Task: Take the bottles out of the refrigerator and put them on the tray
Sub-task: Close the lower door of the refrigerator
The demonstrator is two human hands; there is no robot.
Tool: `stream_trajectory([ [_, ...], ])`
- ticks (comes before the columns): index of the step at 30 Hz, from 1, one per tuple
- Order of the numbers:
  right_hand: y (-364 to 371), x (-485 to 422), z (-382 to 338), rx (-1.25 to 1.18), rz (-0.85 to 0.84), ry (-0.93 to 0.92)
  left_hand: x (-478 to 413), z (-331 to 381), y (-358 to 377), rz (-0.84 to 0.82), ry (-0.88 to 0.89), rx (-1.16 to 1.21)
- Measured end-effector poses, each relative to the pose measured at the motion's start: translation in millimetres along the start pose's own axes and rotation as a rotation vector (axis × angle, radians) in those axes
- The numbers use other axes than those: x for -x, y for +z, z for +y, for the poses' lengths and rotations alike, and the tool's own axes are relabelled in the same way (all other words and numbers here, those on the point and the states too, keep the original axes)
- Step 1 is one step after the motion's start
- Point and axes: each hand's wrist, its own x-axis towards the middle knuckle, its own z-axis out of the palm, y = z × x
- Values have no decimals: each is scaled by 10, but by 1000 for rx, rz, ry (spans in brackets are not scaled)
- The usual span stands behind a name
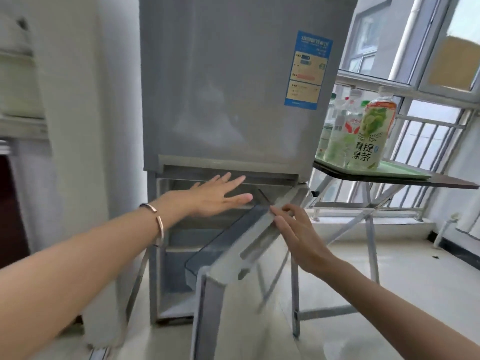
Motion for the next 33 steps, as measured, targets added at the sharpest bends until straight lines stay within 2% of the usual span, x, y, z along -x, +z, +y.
stream_trajectory([
  [3,261,-155,-110,-27,83,-28,276,-74,-113,-34,3,39],
  [8,682,-411,-51,123,121,-161,442,-269,9,-44,-23,-69],
  [10,830,-559,-16,200,121,-181,421,-422,149,20,-29,-200],
  [13,1014,-782,24,362,130,-193,335,-714,372,212,-42,-447],
  [16,1166,-978,24,448,137,-169,207,-980,542,381,-53,-580],
  [22,1381,-1313,-67,469,109,-70,-109,-1244,841,472,-172,-571],
  [33,1419,-1402,-73,529,33,-26,-285,-1329,893,426,-277,-574],
])
